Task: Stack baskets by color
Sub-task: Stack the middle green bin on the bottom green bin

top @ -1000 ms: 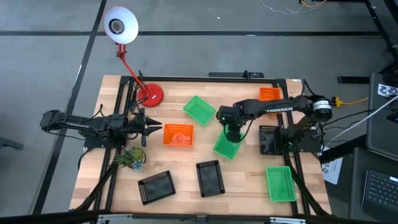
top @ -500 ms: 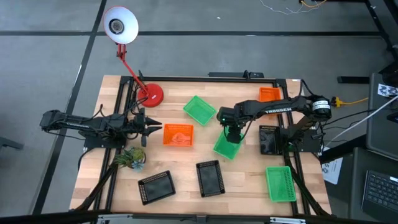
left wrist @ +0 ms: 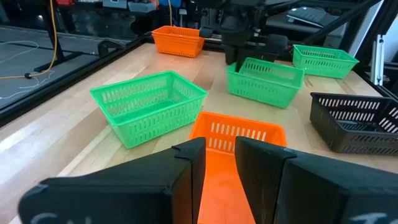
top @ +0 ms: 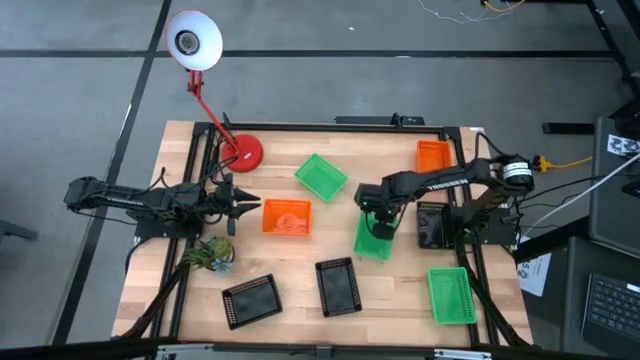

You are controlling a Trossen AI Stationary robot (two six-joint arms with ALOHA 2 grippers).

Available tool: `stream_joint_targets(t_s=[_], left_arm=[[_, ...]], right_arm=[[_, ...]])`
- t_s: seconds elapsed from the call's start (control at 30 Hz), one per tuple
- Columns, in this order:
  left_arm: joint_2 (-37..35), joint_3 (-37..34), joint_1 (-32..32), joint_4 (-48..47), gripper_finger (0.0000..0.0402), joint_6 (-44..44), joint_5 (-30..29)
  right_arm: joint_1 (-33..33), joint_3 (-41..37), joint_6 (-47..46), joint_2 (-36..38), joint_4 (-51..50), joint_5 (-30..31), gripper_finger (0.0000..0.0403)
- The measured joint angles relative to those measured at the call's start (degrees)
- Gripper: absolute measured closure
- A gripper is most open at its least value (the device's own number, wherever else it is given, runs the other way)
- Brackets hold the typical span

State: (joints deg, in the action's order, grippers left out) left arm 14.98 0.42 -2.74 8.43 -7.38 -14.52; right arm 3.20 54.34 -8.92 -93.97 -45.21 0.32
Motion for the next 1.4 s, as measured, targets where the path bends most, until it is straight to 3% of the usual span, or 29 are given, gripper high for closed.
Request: stream_joint_targets(t_s=[0.17,0.33,0.47,0.63,0.73,1.1,1.4], left_arm=[[0.0,0.0,0.0,0.0,0.0321,0.0,0.0],[0.0,0.0,0.0,0.0,0.0321,0.0,0.0],[0.0,0.0,0.0,-0.1,0.0321,0.0,0.0],[0.0,0.0,0.0,-0.2,0.0321,0.0,0.0],[0.0,0.0,0.0,-0.2,0.0321,0.0,0.0],[0.0,0.0,0.0,-0.2,0.0321,0.0,0.0],[0.0,0.0,0.0,-0.2,0.0321,0.0,0.0]], right_arm=[[-1.3,5.1,1.9,0.4,-5.9,1.7,0.0400],[-2.5,14.4,2.0,2.7,-23.4,11.4,0.0401],[-4.9,22.4,-0.1,5.4,-34.9,11.9,0.0401],[-10.2,29.3,3.7,8.7,-44.4,3.4,0.0402],[-13.2,29.8,1.0,10.2,-44.6,0.9,0.0402],[-21.9,15.5,-10.8,10.5,-44.9,-15.0,0.0402],[-32.2,11.0,-20.4,10.6,-44.6,-24.0,0.0403]])
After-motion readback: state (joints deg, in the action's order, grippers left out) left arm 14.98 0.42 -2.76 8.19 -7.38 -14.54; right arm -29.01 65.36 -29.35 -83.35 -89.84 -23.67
